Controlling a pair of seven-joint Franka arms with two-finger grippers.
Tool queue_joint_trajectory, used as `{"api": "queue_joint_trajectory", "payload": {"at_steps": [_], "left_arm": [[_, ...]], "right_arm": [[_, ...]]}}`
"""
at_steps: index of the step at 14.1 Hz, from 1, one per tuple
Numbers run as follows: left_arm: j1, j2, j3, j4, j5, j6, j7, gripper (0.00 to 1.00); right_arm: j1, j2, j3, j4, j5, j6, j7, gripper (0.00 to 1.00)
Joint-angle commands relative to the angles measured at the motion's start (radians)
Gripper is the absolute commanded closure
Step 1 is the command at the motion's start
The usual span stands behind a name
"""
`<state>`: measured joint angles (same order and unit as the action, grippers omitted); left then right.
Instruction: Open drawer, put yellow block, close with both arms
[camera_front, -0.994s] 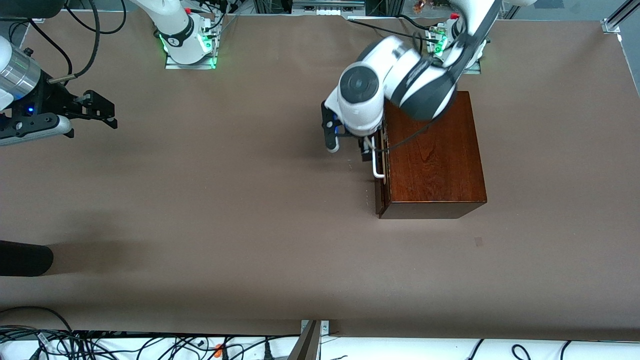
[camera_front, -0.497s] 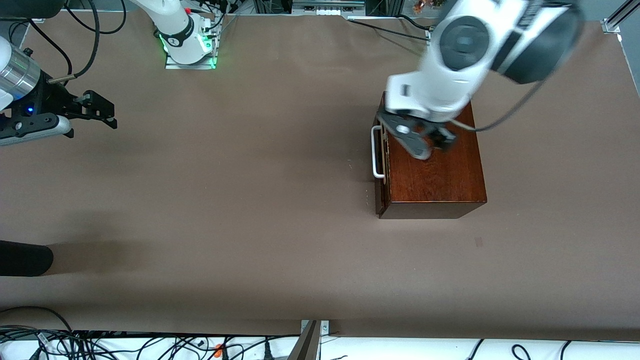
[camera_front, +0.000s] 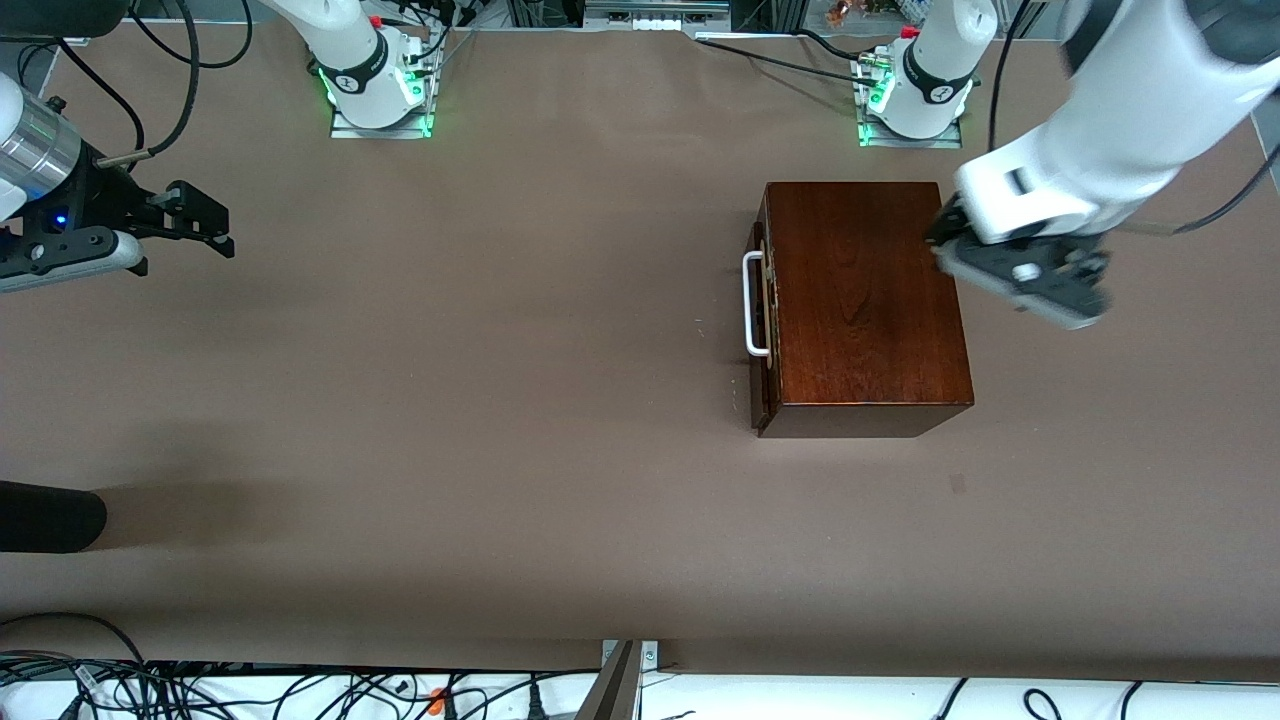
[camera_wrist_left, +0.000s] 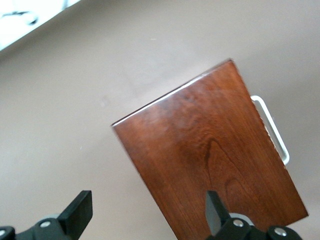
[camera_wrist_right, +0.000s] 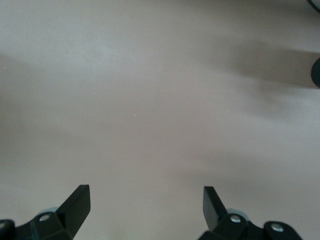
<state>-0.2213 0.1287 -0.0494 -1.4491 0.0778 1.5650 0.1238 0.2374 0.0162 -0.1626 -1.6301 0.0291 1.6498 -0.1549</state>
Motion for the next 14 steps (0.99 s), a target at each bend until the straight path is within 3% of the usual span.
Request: {"api": "queue_joint_trajectory", "payload": {"at_steps": [1, 8, 14], "left_arm": [[0.040, -0.132, 0.054, -0.170, -0.032, 0.066, -0.142, 0.00], [0.210, -0.138, 0.049, -0.200, -0.076, 0.067, -0.138, 0.00], [0.232, -0.135, 0.045, -0.200, -0.075, 0.064, -0.145, 0.00]], "right_arm": [[-0.001, 0.002, 0.002, 0.013, -0.005, -0.008, 0.015, 0.00], [-0.001, 0.002, 0.002, 0.013, -0.005, -0.008, 0.015, 0.00], [-0.001, 0.002, 0.002, 0.013, -0.005, -0.010, 0.015, 0.00]]}}
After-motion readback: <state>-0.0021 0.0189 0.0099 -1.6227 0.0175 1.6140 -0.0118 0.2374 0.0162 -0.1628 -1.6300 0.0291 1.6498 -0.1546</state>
